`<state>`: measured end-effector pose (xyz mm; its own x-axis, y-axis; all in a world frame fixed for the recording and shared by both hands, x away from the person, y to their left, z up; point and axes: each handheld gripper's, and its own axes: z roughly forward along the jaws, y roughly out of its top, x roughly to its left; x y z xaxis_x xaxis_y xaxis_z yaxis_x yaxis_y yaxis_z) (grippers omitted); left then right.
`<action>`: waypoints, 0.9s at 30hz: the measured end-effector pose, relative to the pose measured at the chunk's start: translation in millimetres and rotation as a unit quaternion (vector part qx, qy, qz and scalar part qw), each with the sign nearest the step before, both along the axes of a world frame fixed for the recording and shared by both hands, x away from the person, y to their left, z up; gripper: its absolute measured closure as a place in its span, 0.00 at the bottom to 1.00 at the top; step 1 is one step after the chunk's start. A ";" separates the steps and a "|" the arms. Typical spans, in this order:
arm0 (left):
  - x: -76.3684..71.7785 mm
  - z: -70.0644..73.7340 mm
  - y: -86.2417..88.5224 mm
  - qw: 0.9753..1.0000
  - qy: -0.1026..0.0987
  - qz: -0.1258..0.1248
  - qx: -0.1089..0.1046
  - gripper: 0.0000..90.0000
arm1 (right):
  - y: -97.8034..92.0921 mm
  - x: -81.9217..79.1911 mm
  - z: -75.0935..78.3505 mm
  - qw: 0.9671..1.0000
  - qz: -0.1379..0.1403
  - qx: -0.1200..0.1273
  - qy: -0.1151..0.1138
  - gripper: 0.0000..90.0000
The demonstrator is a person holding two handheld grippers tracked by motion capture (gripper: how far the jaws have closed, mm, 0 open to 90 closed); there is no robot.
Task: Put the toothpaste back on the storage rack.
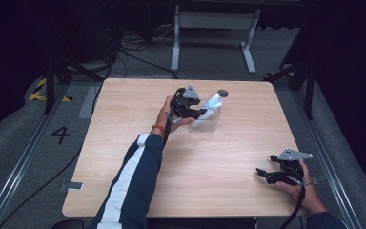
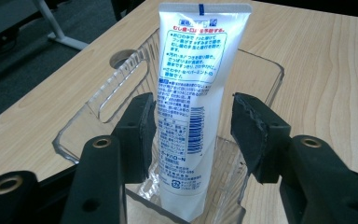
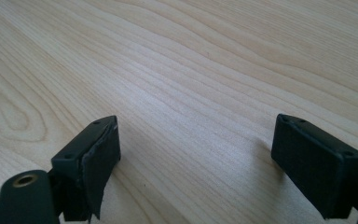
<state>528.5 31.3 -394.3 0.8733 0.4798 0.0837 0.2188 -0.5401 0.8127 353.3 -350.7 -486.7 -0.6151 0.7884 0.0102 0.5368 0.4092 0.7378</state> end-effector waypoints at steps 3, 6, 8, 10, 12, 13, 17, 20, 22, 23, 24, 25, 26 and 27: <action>-4.4 5.6 3.9 1.000 -0.005 -0.001 0.000 0.55 | 0.0 0.0 0.0 1.000 0.000 0.000 0.000 0.17; -6.7 8.8 8.3 1.000 -0.006 0.001 0.000 0.54 | 0.0 0.0 0.0 1.000 0.000 0.000 0.000 0.17; -8.4 10.1 11.1 1.000 -0.010 0.002 0.006 0.53 | 0.0 0.0 0.0 1.000 0.000 0.000 0.000 0.17; -10.2 11.2 14.3 1.000 -0.010 0.003 0.009 0.52 | 0.0 0.0 0.0 1.000 0.000 0.000 0.000 0.17; -11.5 11.8 16.0 1.000 -0.011 0.005 0.011 0.52 | 0.0 0.0 0.0 1.000 0.000 0.000 0.000 0.17; -13.5 13.4 19.1 1.000 -0.012 0.007 0.012 0.49 | 0.0 0.0 0.0 1.000 0.000 0.000 0.000 0.17; -18.4 17.7 24.1 1.000 -0.016 0.007 0.021 0.47 | 0.0 0.0 0.0 1.000 0.000 0.000 0.000 0.17; -23.8 22.5 28.3 0.999 -0.018 0.007 0.028 0.44 | 0.0 0.0 0.0 1.000 0.000 0.000 0.000 0.17; -29.3 24.9 30.7 0.999 -0.023 0.004 0.033 0.43 | 0.0 0.0 0.0 1.000 0.000 0.000 0.000 0.17; -32.3 25.7 31.8 0.999 -0.025 0.001 0.038 0.43 | 0.0 0.0 0.0 1.000 0.000 0.000 0.000 0.17; -35.0 26.3 32.4 0.999 -0.025 0.000 0.045 0.42 | 0.0 0.0 0.0 1.000 0.000 0.000 0.000 0.17; -36.7 26.8 33.1 0.998 -0.029 0.000 0.049 0.41 | 0.0 0.0 0.0 1.000 0.000 0.000 0.000 0.17; -39.3 27.2 34.2 0.998 -0.029 -0.003 0.049 0.41 | 0.0 0.0 0.0 1.000 0.000 0.000 0.000 0.17; -41.4 28.0 35.3 0.998 -0.030 -0.005 0.051 0.40 | 0.1 0.0 0.0 1.000 0.000 0.000 0.000 0.17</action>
